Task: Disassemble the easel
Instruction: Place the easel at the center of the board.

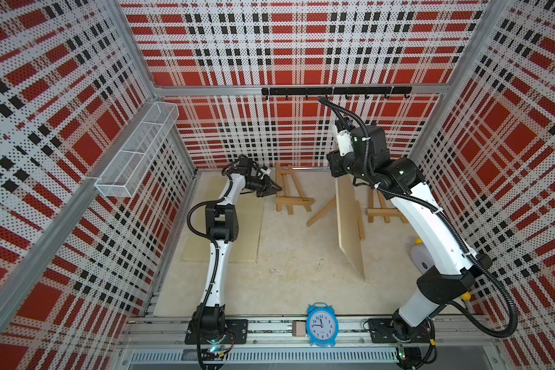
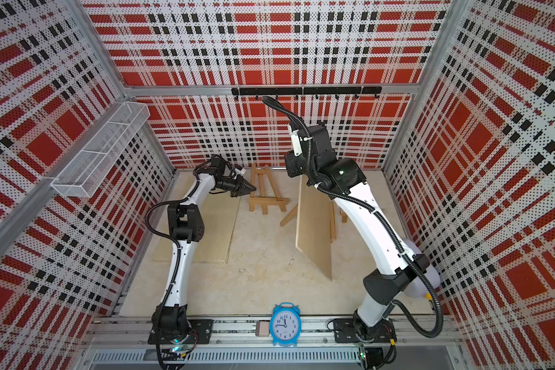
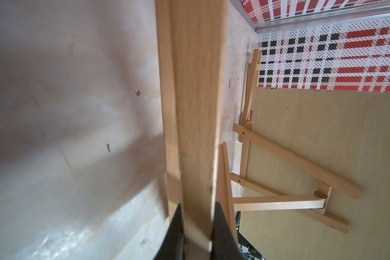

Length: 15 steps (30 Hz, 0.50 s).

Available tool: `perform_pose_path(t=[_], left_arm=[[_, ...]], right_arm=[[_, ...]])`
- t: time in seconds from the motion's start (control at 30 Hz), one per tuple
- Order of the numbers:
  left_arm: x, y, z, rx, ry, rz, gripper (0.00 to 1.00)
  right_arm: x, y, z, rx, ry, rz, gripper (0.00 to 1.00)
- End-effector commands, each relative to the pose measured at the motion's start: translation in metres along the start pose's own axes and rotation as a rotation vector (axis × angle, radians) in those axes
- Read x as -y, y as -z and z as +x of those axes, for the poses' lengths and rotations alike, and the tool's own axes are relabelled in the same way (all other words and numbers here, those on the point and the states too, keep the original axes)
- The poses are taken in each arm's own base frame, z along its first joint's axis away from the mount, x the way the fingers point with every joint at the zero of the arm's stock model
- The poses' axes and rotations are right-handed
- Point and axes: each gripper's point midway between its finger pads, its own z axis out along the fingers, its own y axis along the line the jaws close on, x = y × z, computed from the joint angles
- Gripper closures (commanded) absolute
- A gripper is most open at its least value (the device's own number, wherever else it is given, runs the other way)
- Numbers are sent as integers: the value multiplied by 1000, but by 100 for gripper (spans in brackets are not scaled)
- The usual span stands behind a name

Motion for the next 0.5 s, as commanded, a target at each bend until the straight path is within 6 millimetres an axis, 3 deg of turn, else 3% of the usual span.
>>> perform_pose_path(t=[0.0, 0.47], left_arm=[[-42, -14, 10, -34, -49, -157, 84], [-56, -23, -3, -7, -259, -462, 69]], right_arm=[[1, -2, -8, 20, -22, 3, 72], [1, -9, -2, 3, -28, 6, 72]])
